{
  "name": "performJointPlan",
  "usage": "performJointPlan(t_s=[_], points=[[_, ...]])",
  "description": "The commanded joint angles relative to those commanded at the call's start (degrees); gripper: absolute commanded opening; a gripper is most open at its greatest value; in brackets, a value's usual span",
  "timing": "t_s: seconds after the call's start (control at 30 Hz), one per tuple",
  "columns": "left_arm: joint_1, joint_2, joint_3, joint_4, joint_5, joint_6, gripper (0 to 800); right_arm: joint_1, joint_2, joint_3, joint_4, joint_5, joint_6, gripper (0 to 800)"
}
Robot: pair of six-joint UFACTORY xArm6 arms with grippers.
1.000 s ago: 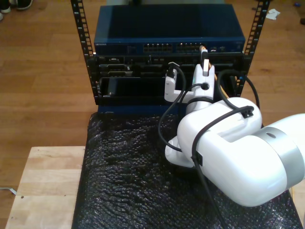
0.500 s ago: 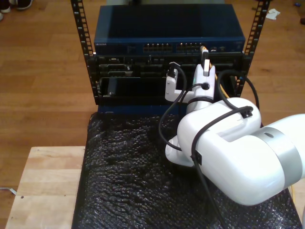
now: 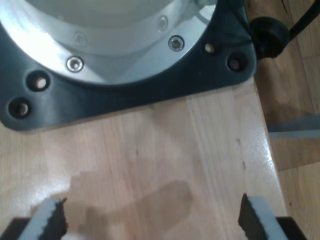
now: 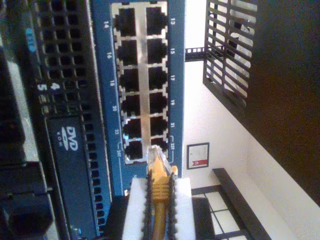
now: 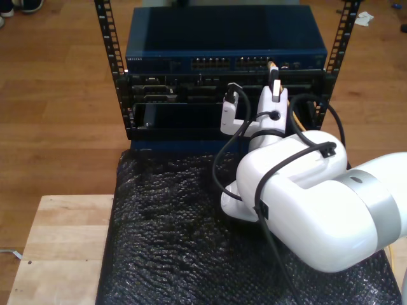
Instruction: Grab the cable and plug it in
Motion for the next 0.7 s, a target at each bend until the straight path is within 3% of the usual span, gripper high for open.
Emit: performJointPlan(t_s=[0.7], points=[[0.0,0.0,0.1,-0.1,0.0,0.0,800,0.0,-0.1,0.4,-0.4,-0.1,1.3,0]])
